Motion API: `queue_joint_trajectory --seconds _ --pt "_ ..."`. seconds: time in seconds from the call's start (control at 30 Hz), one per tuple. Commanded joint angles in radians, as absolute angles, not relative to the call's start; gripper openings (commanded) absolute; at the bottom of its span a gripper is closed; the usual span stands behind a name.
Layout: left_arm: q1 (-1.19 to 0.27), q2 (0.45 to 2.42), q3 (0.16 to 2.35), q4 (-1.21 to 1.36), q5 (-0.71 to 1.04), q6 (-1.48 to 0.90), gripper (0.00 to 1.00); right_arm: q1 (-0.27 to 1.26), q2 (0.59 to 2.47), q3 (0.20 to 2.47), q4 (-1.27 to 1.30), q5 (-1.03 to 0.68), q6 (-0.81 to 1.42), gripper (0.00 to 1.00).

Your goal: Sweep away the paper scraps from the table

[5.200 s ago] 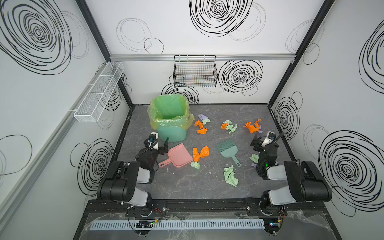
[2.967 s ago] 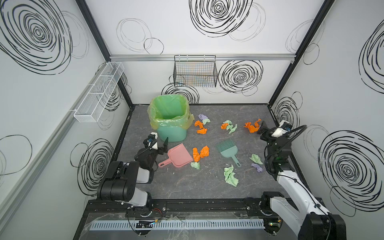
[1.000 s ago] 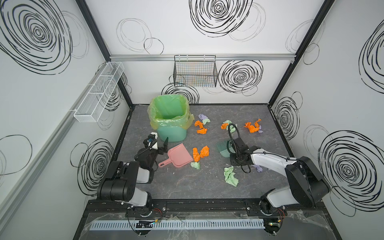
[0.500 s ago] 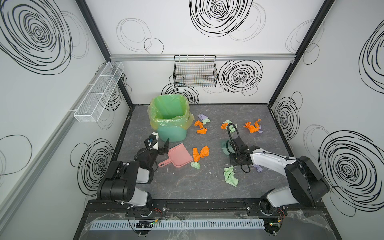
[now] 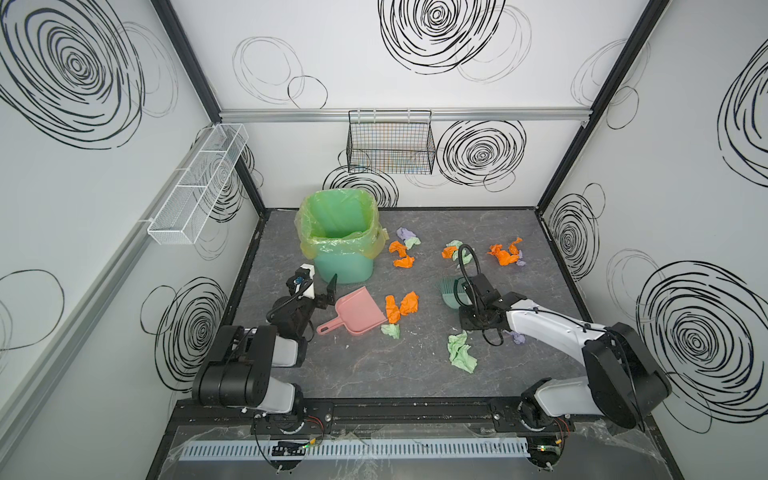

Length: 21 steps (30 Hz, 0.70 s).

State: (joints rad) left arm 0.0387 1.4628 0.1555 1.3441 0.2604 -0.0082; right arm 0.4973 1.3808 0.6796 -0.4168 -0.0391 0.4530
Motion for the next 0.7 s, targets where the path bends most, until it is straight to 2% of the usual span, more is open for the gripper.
queue_joint_trajectory --seconds 0.0,0.1,0.2,0.37,0.53,0.67 --pt "0.072 1.383 0.191 1.292 0.293 -0.046 0.96 0.502 1.359 0.690 -0.444 -0.032 0.465 0.13" --pt "0.136 1.248 0.262 1.093 0.366 -0.089 0.96 0.503 1.355 0.692 -0.443 -0.032 0.465 0.12" --pt "0.185 1.130 0.282 1.044 0.452 -0.131 0.96 0.502 1.348 0.699 -0.451 -0.032 0.465 0.12" --pt "0.205 0.992 0.392 0.748 0.687 -0.116 0.96 0.502 1.317 0.710 -0.467 -0.025 0.466 0.12" --pt "0.201 0.931 0.467 0.527 0.923 -0.101 0.96 0.505 1.267 0.736 -0.490 -0.003 0.462 0.11" --pt "0.173 0.966 0.574 0.311 1.125 -0.049 0.97 0.515 1.207 0.776 -0.526 0.045 0.448 0.04"
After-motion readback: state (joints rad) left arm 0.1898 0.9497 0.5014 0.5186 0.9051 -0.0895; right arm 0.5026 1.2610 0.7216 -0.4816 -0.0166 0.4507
